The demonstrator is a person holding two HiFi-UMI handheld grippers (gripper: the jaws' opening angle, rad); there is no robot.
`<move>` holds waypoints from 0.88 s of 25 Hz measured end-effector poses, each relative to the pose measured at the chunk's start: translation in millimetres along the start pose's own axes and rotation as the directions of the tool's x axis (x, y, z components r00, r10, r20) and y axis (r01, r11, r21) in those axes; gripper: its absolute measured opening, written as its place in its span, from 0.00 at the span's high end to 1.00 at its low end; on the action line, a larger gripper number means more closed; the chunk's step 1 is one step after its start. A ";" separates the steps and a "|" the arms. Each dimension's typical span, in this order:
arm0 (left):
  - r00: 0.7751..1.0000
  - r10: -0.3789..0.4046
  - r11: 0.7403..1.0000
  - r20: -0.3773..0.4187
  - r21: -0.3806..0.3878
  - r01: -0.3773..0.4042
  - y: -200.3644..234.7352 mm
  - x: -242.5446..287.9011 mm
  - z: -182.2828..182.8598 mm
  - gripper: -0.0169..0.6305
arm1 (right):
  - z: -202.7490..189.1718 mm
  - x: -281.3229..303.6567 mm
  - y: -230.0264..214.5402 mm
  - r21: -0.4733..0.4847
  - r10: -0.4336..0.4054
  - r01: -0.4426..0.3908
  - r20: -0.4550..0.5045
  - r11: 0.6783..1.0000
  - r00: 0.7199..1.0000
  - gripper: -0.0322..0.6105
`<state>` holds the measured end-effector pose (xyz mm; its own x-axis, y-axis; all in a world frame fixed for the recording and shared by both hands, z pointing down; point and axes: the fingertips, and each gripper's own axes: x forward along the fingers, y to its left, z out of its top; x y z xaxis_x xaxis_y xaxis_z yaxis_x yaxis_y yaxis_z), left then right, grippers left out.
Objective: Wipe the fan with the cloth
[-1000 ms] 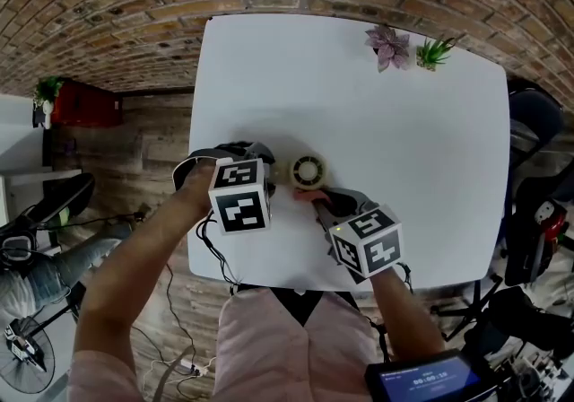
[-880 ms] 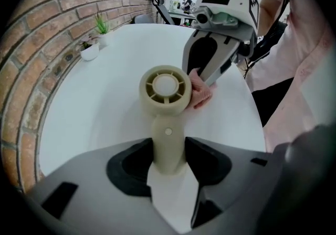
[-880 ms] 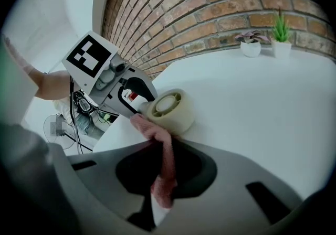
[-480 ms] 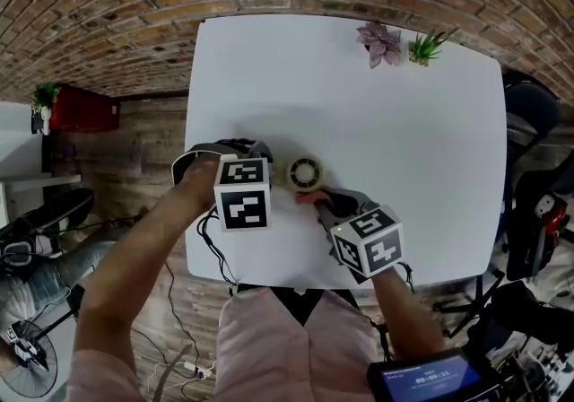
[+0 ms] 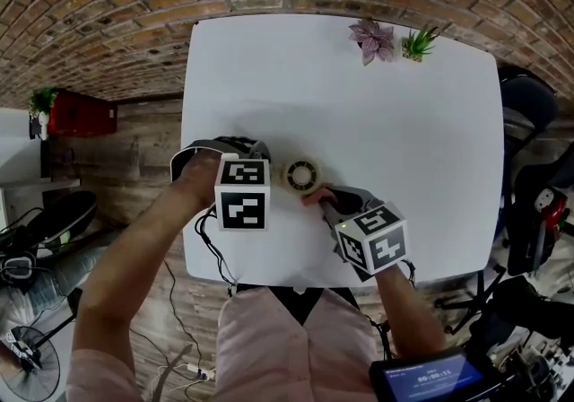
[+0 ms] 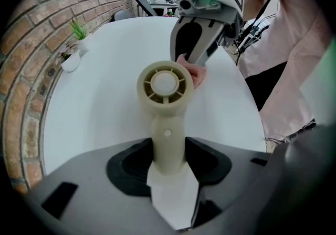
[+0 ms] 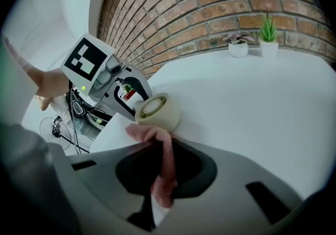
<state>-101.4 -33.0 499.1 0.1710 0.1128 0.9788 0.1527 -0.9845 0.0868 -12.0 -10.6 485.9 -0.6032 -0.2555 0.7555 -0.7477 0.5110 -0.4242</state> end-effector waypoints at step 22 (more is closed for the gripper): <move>0.993 0.007 0.969 -0.120 0.248 0.023 -6.3 4.6 7.0 0.66 | -8.1 -10.0 -12.8 0.011 -0.023 0.024 -0.004 1.000 1.000 0.90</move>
<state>-94.8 -25.3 501.7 0.0544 0.0892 0.9945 0.3931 -0.9175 0.0608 5.9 -7.9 487.8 -0.5844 -0.2642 0.7672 -0.7646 0.4959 -0.4117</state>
